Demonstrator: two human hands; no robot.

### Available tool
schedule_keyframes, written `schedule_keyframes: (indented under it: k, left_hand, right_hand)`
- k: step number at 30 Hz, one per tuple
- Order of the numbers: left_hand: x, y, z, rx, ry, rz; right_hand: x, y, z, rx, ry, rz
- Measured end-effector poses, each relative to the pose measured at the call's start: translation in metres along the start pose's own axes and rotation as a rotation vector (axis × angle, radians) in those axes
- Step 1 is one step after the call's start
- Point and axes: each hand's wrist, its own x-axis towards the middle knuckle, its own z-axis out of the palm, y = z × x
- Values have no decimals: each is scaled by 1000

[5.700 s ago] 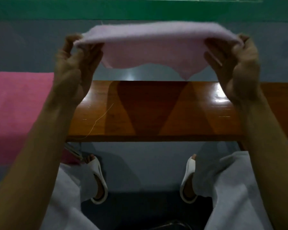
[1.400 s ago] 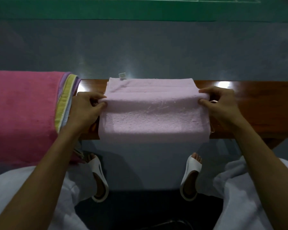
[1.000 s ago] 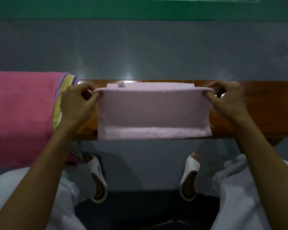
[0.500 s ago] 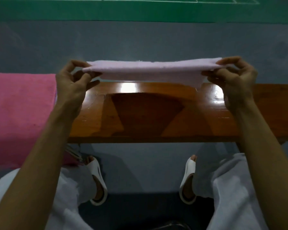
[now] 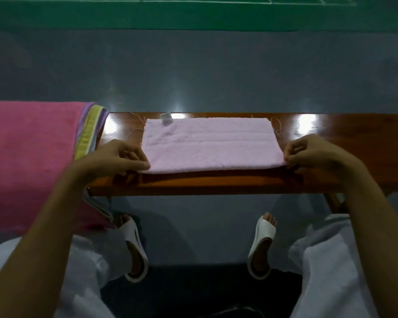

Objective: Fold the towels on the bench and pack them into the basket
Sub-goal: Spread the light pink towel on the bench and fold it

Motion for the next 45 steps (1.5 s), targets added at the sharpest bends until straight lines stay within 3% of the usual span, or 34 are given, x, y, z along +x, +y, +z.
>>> schedule_keyframes:
  k: [3, 6, 10, 13, 16, 20, 30, 45]
  left_hand:
    - [8, 9, 10, 24, 234, -25]
    - [20, 26, 36, 162, 508, 24]
    - [41, 45, 76, 240, 573, 253]
    - [59, 59, 105, 308, 556, 368]
    - [75, 62, 126, 386, 467, 391]
    - [88, 52, 135, 576, 403, 307]
    - [90, 18, 97, 624, 510, 42]
    - [69, 13, 103, 624, 531, -32]
  right_hand:
    - [13, -4, 4, -4, 141, 39]
    - [27, -10, 19, -37, 418, 18]
    - [36, -32, 56, -168, 634, -312]
    - [36, -52, 97, -272, 533, -572]
    - [40, -61, 133, -429, 400, -678]
    - [57, -53, 146, -638, 279, -590]
    - [78, -12, 99, -699, 382, -318]
    - [63, 1, 99, -672, 355, -391]
